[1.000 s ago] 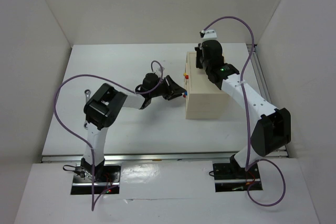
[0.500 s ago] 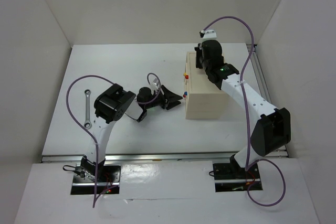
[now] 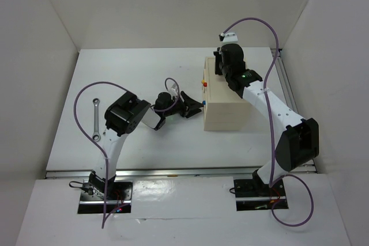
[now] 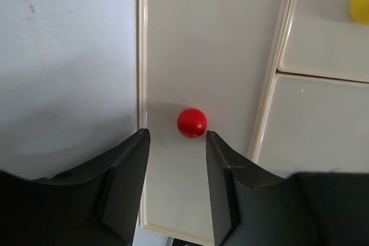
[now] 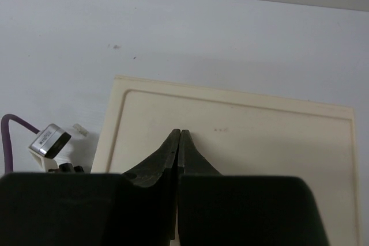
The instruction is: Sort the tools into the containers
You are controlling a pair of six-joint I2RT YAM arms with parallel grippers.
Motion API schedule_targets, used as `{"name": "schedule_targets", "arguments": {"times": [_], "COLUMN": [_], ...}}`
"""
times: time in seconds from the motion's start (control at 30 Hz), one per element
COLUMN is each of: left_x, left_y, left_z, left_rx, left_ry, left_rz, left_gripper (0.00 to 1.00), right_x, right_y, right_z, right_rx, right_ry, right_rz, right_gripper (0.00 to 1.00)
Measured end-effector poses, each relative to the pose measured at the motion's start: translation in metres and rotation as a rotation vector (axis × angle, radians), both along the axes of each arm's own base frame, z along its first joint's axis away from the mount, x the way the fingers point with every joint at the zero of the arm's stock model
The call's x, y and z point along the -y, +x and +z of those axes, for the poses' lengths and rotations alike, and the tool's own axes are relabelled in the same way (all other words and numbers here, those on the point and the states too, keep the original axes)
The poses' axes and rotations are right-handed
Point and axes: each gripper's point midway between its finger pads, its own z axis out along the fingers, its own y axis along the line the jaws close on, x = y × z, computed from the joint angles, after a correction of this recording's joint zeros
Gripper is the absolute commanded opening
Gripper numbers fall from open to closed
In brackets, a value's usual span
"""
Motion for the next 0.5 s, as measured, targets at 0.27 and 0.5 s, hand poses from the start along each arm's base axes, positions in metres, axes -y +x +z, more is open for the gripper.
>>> {"name": "schedule_targets", "arguments": {"times": [0.27, 0.5], "left_x": [0.002, 0.003], "left_y": [0.011, 0.022], "left_z": [0.002, 0.000], "left_rx": [0.014, 0.010], "left_ry": [0.012, -0.005], "left_rz": [0.020, 0.034], "left_gripper": [0.51, 0.50], "right_x": [0.000, 0.000], "right_y": [0.000, 0.000], "right_z": [0.000, 0.000], "right_rx": [0.000, -0.001], "right_ry": [0.000, -0.001], "right_rz": [0.000, 0.000], "right_gripper": [0.00, 0.00]}}
